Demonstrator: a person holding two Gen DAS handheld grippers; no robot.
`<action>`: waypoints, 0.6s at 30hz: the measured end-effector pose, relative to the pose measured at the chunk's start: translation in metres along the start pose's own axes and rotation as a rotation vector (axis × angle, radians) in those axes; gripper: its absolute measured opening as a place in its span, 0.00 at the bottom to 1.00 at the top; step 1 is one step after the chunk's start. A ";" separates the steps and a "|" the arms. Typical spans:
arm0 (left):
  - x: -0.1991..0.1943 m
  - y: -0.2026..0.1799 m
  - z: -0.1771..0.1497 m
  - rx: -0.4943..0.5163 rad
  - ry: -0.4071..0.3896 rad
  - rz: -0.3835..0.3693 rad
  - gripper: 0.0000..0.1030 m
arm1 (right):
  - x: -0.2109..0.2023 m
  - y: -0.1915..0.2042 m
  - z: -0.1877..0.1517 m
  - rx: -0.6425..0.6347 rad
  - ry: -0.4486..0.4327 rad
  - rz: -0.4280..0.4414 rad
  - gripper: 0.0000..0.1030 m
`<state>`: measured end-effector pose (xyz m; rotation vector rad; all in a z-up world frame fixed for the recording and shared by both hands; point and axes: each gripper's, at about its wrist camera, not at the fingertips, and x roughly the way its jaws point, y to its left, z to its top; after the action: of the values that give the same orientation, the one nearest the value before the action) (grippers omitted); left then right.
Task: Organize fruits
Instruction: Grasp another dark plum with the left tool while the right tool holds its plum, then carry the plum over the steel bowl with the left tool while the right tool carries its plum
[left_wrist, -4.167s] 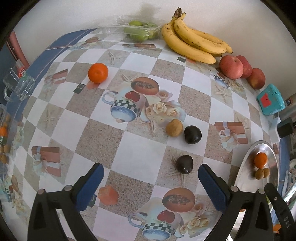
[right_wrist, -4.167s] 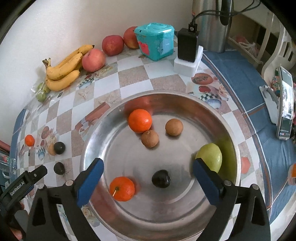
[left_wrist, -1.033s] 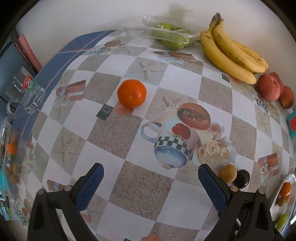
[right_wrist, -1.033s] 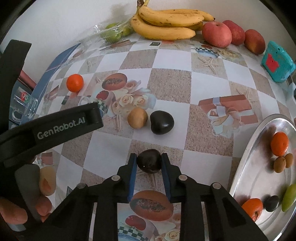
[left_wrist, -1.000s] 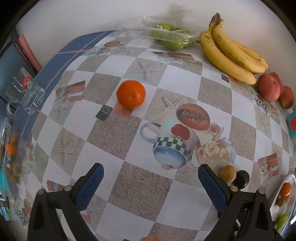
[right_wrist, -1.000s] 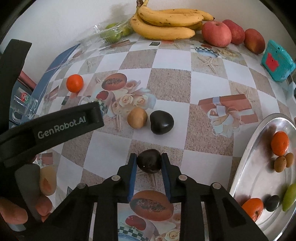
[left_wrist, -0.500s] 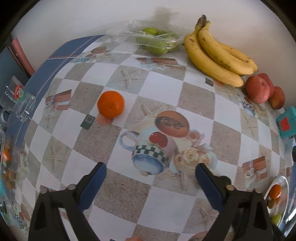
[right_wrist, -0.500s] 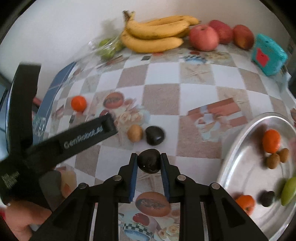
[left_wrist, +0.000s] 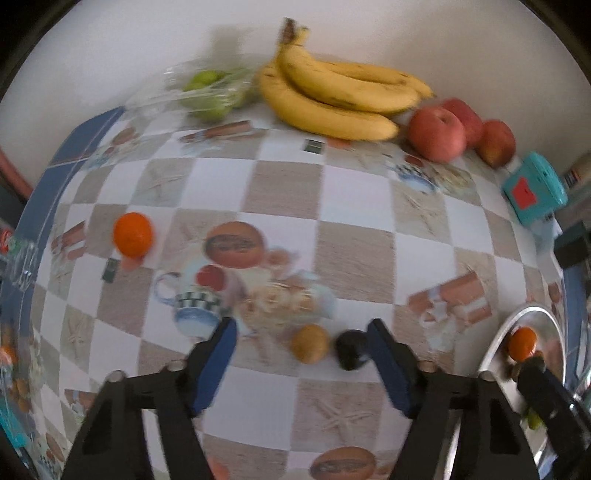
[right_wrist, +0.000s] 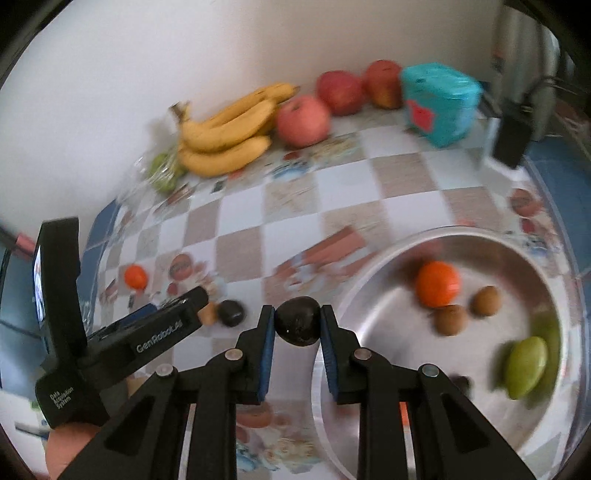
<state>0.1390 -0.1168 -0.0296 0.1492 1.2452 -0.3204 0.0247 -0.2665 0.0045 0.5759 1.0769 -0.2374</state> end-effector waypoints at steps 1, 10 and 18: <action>0.001 -0.004 0.000 0.012 0.004 -0.002 0.62 | -0.002 -0.005 0.001 0.014 -0.006 -0.004 0.24; 0.005 -0.037 -0.006 0.108 0.002 -0.003 0.45 | -0.017 -0.026 0.000 0.077 -0.037 0.020 0.24; 0.014 -0.036 -0.012 0.133 0.021 0.010 0.38 | -0.015 -0.026 -0.002 0.079 -0.023 0.031 0.24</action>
<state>0.1210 -0.1500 -0.0445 0.2733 1.2442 -0.3936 0.0042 -0.2882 0.0081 0.6586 1.0387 -0.2592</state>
